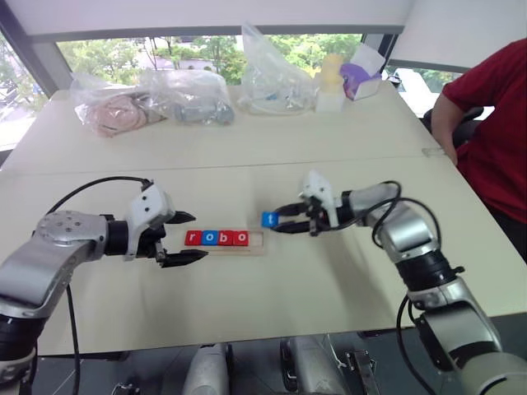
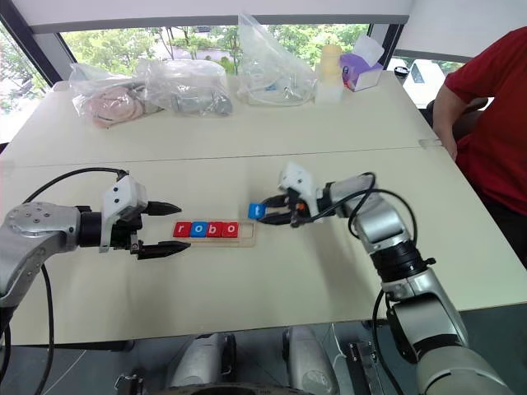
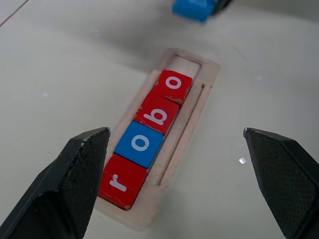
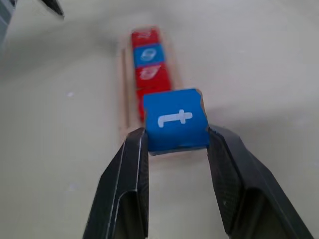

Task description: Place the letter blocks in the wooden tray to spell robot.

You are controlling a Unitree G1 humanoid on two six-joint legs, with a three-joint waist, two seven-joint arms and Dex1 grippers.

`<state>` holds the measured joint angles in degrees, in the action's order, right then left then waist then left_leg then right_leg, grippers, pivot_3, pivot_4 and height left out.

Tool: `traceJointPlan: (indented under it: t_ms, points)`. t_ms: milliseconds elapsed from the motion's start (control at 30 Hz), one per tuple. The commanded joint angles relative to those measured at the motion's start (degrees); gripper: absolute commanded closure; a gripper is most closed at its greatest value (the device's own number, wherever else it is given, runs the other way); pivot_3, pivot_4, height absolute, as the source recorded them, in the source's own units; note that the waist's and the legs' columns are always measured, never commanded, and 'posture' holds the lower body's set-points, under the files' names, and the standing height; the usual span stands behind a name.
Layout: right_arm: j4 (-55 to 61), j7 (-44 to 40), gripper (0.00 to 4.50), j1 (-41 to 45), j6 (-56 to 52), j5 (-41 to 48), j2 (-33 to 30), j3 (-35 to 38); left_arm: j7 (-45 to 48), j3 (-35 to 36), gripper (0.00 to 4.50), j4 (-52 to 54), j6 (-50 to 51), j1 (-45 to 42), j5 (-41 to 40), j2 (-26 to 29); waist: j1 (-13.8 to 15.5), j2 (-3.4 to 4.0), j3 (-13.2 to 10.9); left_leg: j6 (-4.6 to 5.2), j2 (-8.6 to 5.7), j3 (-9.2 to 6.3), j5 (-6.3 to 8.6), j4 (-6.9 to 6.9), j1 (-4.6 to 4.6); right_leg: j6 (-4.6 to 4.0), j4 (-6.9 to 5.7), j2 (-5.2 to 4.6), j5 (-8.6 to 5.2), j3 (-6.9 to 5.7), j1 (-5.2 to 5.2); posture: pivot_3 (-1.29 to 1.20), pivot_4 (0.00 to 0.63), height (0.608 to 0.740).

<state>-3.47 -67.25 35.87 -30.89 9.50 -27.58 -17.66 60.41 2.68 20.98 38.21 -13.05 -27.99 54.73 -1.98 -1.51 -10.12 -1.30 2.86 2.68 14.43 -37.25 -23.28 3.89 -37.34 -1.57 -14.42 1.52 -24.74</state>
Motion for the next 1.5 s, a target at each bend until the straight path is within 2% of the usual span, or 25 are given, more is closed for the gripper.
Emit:
traceJointPlan:
  t_ms: [33, 200, 867, 1500]
  points:
    - [3.5, 2.7, 3.39, 0.7, -1.4, -1.7, -0.6, -1.0, -0.5, 1.1, 0.0, 3.3, 0.6, 0.5, -1.2, 0.2, 0.0, 0.0, 0.0, 0.0, -0.01, 0.0, 0.0, -0.02, -0.04, 0.0, 0.0, 0.0, 0.0, 0.0, -0.03, 0.0, 0.15, 0.738]
    - [4.4, 3.5, 3.39, 0.8, -0.4, -4.1, -1.1, -4.2, -2.0, 0.8, 0.0, 4.2, 0.5, 1.2, -0.2, -0.1, 0.0, 0.0, 0.0, 0.0, -0.01, 0.0, 0.0, -0.05, -0.05, 0.02, 0.0, 0.02, 0.01, 0.01, -0.05, 0.0, 0.15, 0.738]
    - [4.1, 7.7, 3.39, 3.3, -5.6, -6.0, 2.7, -8.7, -4.3, -0.4, 0.0, 4.5, 0.2, 0.9, 1.4, -1.0, -0.2, 0.0, 0.0, 0.0, 0.0, -0.01, 0.0, -0.03, -0.05, 0.16, 0.0, 0.03, 0.09, 0.0, -0.05, 0.0, 0.15, 0.738]
    - [3.7, 10.9, 3.39, 3.4, -8.2, -5.8, 5.7, -8.5, -6.3, -1.2, 0.0, 4.7, -0.3, 1.2, 2.8, -1.8, -0.3, 0.0, 0.0, 0.0, 0.0, -0.02, 0.0, -0.03, -0.05, 0.16, -0.01, 0.04, 0.09, 0.0, -0.05, 0.0, 0.15, 0.738]
